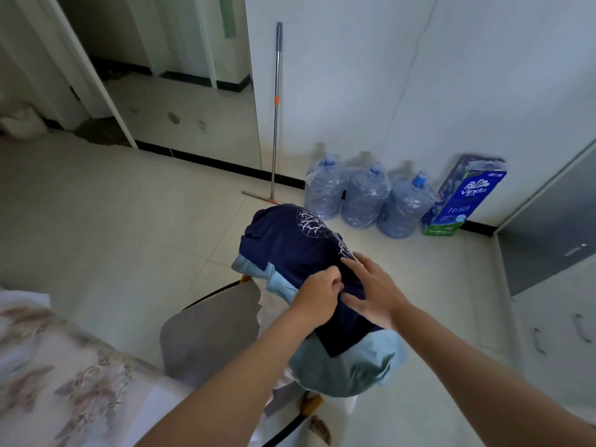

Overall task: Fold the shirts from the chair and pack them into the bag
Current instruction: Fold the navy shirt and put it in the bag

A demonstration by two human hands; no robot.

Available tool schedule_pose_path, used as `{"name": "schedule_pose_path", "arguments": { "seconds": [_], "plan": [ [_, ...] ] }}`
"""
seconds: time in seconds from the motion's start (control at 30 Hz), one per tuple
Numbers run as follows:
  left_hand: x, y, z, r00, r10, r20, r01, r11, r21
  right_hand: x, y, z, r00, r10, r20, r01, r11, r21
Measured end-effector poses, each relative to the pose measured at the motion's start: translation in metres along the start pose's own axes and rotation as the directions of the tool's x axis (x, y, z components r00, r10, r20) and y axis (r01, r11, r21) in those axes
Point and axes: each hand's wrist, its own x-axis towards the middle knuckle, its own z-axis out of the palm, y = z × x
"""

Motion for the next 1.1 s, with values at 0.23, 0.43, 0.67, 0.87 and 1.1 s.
{"name": "schedule_pose_path", "arguments": {
  "seconds": [0.23,0.43,0.67,0.87,1.1],
  "plan": [
    [0.014,0.025,-0.079,0.962,-0.182,-0.205,0.130,0.961,-0.242,0.029,-0.027,-0.025,0.962,0.046,-0.270,-0.091,0.984,-0.156],
    [0.014,0.011,-0.135,0.998,-0.014,-0.068,0.016,0.999,0.033,0.069,-0.089,-0.067,0.928,0.161,-0.337,-0.067,0.960,0.273],
    [0.011,-0.014,-0.170,0.946,-0.090,-0.312,0.078,0.996,-0.050,0.102,-0.119,-0.065,0.969,-0.126,-0.214,0.161,0.974,0.157],
    [-0.019,-0.033,-0.216,0.915,-0.223,-0.337,0.231,0.973,-0.018,0.125,-0.110,-0.049,0.993,0.058,-0.102,-0.057,0.998,0.013],
    [-0.097,-0.046,-0.266,0.907,-0.154,-0.392,0.177,0.984,0.023,0.121,-0.232,-0.054,0.979,-0.113,-0.168,0.165,0.928,0.335]
  ]
}}
